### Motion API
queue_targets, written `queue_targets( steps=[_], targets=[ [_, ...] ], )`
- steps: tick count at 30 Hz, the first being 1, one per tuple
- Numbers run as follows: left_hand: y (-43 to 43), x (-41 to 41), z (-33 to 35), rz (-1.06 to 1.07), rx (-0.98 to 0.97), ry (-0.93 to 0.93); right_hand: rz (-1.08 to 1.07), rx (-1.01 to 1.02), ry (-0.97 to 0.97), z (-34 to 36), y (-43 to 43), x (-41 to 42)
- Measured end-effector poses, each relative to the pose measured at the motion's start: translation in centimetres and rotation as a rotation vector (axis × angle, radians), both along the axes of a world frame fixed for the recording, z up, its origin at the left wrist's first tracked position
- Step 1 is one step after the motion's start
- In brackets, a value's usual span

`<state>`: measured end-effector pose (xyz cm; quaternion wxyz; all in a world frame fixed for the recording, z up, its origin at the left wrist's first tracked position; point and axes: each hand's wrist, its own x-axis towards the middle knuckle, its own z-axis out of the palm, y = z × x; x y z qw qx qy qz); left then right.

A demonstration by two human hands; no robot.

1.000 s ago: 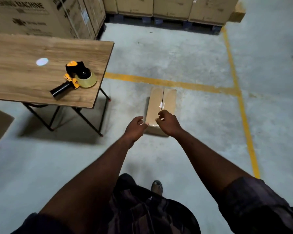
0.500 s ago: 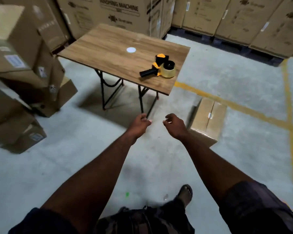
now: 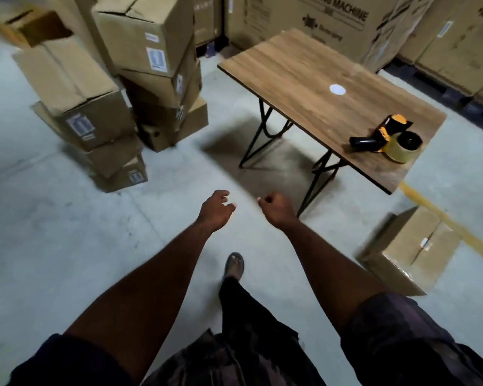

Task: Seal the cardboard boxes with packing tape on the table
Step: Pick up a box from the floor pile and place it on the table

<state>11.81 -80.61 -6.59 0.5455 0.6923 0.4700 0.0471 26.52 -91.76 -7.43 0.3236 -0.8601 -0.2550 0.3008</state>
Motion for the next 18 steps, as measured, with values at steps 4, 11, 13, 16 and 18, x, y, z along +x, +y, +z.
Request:
queue_targets(
  steps=[4, 11, 13, 16, 18],
  targets=[
    [7.9, -1.5, -1.8, 0.102, -0.048, 0.022, 0.084, -0.015, 0.079, -2.4, 8.4, 0.8],
    [20.9, -3.0, -2.4, 0.034, 0.155, 0.212, 0.357, -0.08, -0.061, -2.6, 24.3, 1.6],
    [24.3, -2.9, -2.0, 0.037, 0.196, 0.221, 0.465, -0.084, -0.132, -1.9, 28.4, 1.5],
    [29.2, -3.3, -1.5, 0.068, 0.239, 0.228, 0.604, -0.095, -0.221, -1.2, 34.6, 0.8],
    [32.3, -3.8, -1.4, 0.081, 0.248, 0.24, 0.665, -0.103, -0.255, -0.9, 38.2, 0.1]
  ],
)
